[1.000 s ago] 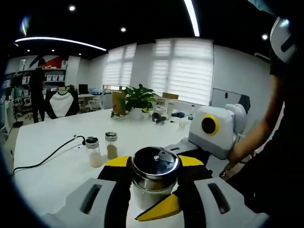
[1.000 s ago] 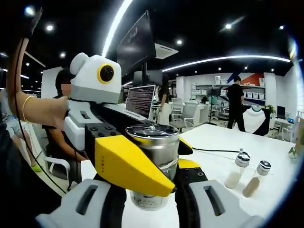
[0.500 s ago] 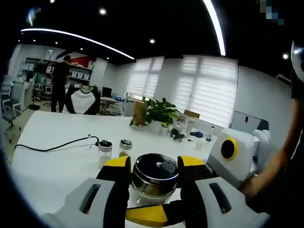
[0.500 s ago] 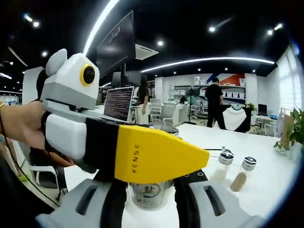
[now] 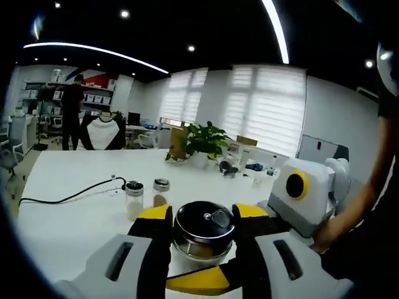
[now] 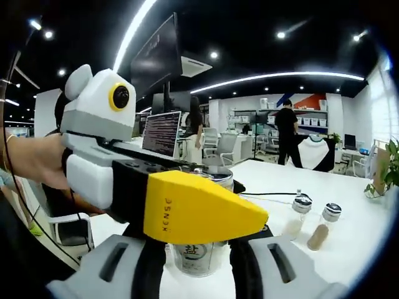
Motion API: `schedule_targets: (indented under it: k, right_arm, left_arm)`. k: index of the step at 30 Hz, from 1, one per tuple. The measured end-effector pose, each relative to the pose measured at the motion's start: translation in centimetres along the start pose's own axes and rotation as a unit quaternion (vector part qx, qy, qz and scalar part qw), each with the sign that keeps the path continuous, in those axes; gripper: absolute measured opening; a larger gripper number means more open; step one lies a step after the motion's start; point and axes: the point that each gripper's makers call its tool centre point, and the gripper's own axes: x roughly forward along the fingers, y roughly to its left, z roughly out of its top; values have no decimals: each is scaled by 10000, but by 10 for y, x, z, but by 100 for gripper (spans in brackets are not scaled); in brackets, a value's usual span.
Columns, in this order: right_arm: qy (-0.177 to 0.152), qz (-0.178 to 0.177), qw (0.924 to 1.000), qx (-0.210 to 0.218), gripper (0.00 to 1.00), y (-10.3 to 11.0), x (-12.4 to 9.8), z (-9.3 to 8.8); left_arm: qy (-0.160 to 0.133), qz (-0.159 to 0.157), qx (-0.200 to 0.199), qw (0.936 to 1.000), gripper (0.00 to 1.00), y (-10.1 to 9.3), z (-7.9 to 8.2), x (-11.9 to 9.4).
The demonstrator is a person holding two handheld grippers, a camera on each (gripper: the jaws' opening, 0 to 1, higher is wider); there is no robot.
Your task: Rotate the seasoning bottle until the label or dispensing opening points toward the visible target arrow and the bottle remains upright within the marked orientation range
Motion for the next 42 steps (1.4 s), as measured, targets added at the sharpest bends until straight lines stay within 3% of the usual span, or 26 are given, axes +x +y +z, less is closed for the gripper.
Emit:
schedule_targets:
  k: [8, 16, 22, 29, 32, 34, 39, 42]
  right_arm:
    - [40, 314, 9994, -135, 34, 7, -11, -3]
    - [-58, 685, 9975, -181, 34, 16, -15, 2]
    - [10, 393, 9984, -402, 34, 15, -17, 4]
    - [42, -274, 9990, -346, 33, 0, -15, 5]
    - [88, -466, 9983, -349, 33, -6, -15, 4]
    - [90, -540, 9980, -309, 33, -9, -14, 3]
    - [112, -573, 9979, -283, 33, -11, -13, 2]
    - [96, -512, 9983, -277, 34, -9, -12, 3]
  left_arm:
    - [184, -392, 348, 9985, 40, -14, -2, -2]
    - [189, -826, 206, 9962, 40, -25, 2, -8]
    - [183, -873, 277, 9956, 40, -30, 4, -7]
    - [50, -303, 270, 9992, 40, -20, 8, -1]
    - [74, 199, 310, 9993, 39, -12, 8, -1]
    - [20, 623, 334, 9975, 38, -9, 8, 0]
    - [-44, 1091, 201, 9938, 38, -4, 7, -1]
    - [-72, 1392, 347, 9896, 38, -2, 7, -4]
